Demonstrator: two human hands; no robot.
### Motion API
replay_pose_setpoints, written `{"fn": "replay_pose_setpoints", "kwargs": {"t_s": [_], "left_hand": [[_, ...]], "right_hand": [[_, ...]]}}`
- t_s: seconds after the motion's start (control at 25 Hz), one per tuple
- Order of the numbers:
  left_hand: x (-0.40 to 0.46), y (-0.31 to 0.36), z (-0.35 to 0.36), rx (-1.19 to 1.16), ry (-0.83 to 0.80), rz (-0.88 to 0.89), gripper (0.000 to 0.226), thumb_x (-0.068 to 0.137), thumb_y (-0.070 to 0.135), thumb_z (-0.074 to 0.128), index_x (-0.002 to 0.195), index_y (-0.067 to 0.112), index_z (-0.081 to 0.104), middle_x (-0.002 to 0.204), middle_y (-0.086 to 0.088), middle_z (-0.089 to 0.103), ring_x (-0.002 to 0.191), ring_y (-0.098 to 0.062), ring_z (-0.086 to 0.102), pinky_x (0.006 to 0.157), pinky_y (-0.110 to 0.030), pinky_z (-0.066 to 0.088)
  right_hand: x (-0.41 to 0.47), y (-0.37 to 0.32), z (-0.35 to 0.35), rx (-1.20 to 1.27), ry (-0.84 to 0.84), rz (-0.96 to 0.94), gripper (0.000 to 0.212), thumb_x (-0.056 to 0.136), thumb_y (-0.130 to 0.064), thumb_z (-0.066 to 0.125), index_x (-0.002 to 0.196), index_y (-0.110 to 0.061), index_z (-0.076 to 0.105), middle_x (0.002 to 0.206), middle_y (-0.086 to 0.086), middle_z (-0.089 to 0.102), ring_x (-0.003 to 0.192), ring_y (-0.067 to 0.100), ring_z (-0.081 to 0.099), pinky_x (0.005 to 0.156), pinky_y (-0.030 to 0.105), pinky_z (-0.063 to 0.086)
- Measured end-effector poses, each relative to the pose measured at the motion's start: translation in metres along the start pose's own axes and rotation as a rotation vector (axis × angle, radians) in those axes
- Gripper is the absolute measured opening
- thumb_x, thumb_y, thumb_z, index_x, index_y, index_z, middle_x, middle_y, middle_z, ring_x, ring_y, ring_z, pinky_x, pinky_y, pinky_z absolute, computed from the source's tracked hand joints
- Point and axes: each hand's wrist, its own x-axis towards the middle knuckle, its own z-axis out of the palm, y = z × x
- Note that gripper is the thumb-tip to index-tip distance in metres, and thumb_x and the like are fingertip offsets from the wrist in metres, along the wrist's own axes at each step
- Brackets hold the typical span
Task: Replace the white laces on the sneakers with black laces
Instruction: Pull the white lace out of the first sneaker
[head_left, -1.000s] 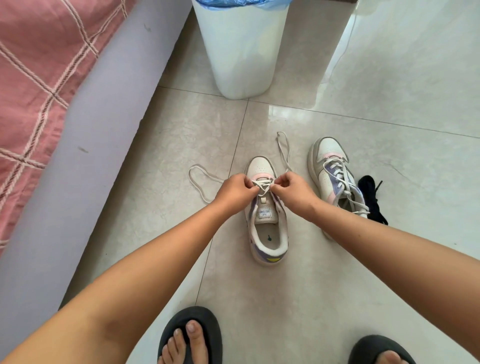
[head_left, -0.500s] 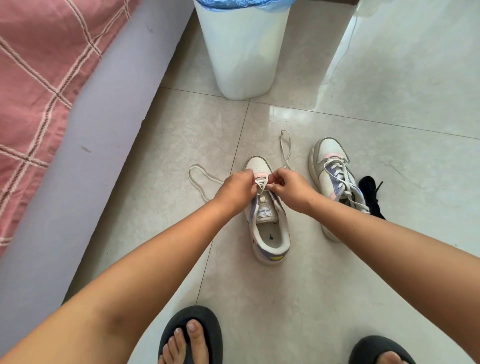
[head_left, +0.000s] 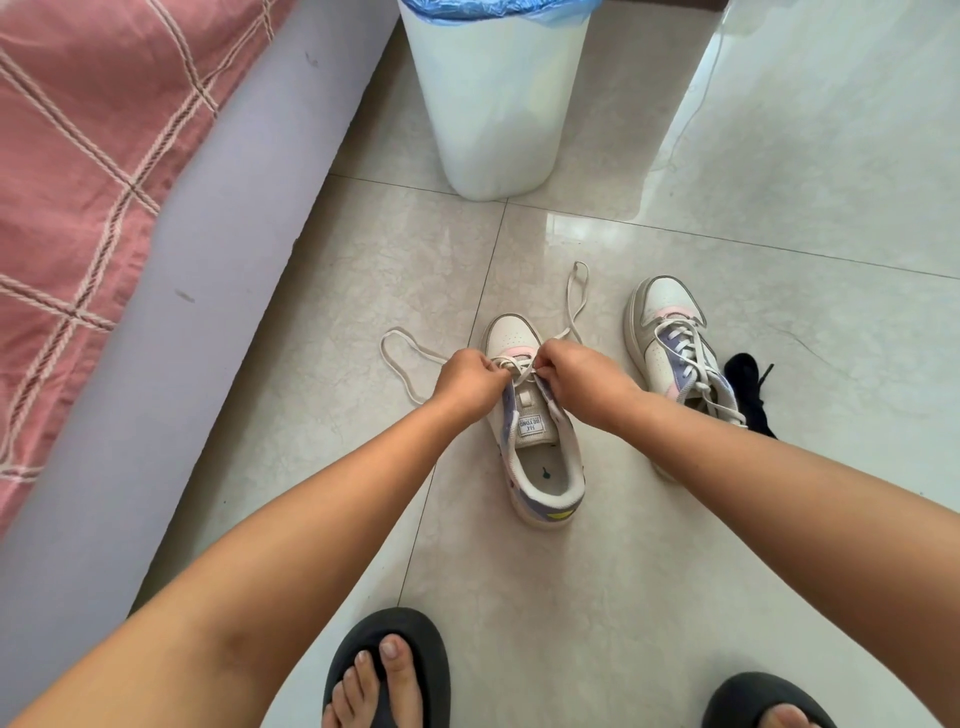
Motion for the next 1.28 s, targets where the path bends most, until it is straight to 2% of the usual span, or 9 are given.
{"fn": "replay_pose_setpoints", "kwargs": {"t_s": [0.16,0.28,0.4,0.52,0.84,0.92,1.04,1.2,1.28], "left_hand": [[-0.001,-0.003,-0.003,0.624,0.168,0.333,0.017,0.085,0.024,0.061,0.095,0.010,0.058,0.096,-0.008,0.062,0.089,-0.027,0.062,0.069,-0.033,0.044],[-0.003,-0.014,-0.002,0.923,0.503,0.580,0.035,0.051,0.023,0.087,0.074,0.013,0.062,0.070,-0.002,0.061,0.060,-0.020,0.062,0.052,-0.026,0.044],[-0.004,-0.013,-0.001,0.274,0.224,0.163,0.019,0.085,0.029,0.061,0.088,0.011,0.054,0.088,-0.006,0.058,0.081,-0.027,0.057,0.069,-0.033,0.044],[0.003,-0.011,0.002,-0.170,0.048,-0.123,0.025,0.087,0.027,0.056,0.066,0.017,0.045,0.071,-0.006,0.055,0.072,-0.025,0.051,0.067,-0.030,0.042],[0.001,-0.003,0.005,0.027,0.095,0.041,0.021,0.087,0.015,0.054,0.069,0.019,0.042,0.069,0.003,0.050,0.074,-0.021,0.050,0.062,-0.027,0.035],[-0.001,-0.001,0.002,0.109,0.117,0.074,0.013,0.087,0.016,0.055,0.076,0.015,0.048,0.080,-0.001,0.055,0.081,-0.025,0.053,0.065,-0.028,0.036],[-0.005,0.000,0.001,0.229,0.140,0.138,0.014,0.087,0.017,0.054,0.096,0.006,0.054,0.096,-0.013,0.061,0.091,-0.032,0.057,0.071,-0.033,0.041],[-0.002,-0.009,0.003,-0.060,0.071,0.004,0.012,0.088,0.023,0.051,0.078,0.016,0.049,0.082,-0.007,0.058,0.078,-0.026,0.057,0.068,-0.033,0.044],[0.000,-0.008,0.003,-0.244,0.004,-0.099,0.018,0.088,0.025,0.052,0.073,0.016,0.048,0.077,-0.008,0.055,0.070,-0.023,0.052,0.061,-0.030,0.042]], "right_hand": [[-0.006,-0.005,0.001,-0.463,0.074,-0.140,0.022,0.092,-0.009,0.039,0.108,-0.002,0.052,0.106,0.015,0.058,0.094,0.031,0.060,0.065,0.035,0.040],[-0.011,-0.007,-0.002,-0.584,0.212,-0.133,0.010,0.077,-0.014,0.059,0.077,-0.004,0.060,0.071,0.013,0.060,0.059,0.028,0.062,0.047,0.029,0.043],[-0.009,-0.004,-0.002,-0.140,0.100,0.029,0.020,0.094,-0.019,0.045,0.100,-0.003,0.056,0.101,0.016,0.060,0.091,0.033,0.059,0.069,0.036,0.043],[-0.002,-0.002,0.001,0.187,0.042,0.103,0.019,0.094,-0.023,0.051,0.104,-0.008,0.057,0.107,0.010,0.060,0.100,0.026,0.055,0.081,0.033,0.041],[0.007,-0.006,-0.009,-0.162,-0.070,-0.045,0.015,0.096,-0.007,0.041,0.106,0.001,0.047,0.105,0.021,0.061,0.092,0.037,0.058,0.069,0.038,0.038],[-0.003,-0.007,-0.007,-0.381,0.041,-0.198,0.012,0.089,0.001,0.034,0.097,-0.001,0.042,0.085,0.016,0.062,0.072,0.033,0.064,0.051,0.035,0.036],[0.000,-0.001,-0.011,-0.313,0.022,-0.103,0.009,0.078,-0.004,0.032,0.081,-0.011,0.035,0.057,0.004,0.055,0.041,0.019,0.056,0.032,0.020,0.031],[-0.008,0.001,0.004,-0.069,0.077,0.156,0.018,0.100,-0.019,0.035,0.103,-0.005,0.044,0.097,0.015,0.059,0.090,0.033,0.061,0.065,0.035,0.040],[-0.006,0.005,0.005,0.219,0.048,0.242,0.019,0.100,-0.028,0.040,0.098,-0.010,0.046,0.093,0.011,0.055,0.092,0.031,0.054,0.069,0.031,0.032]]}}
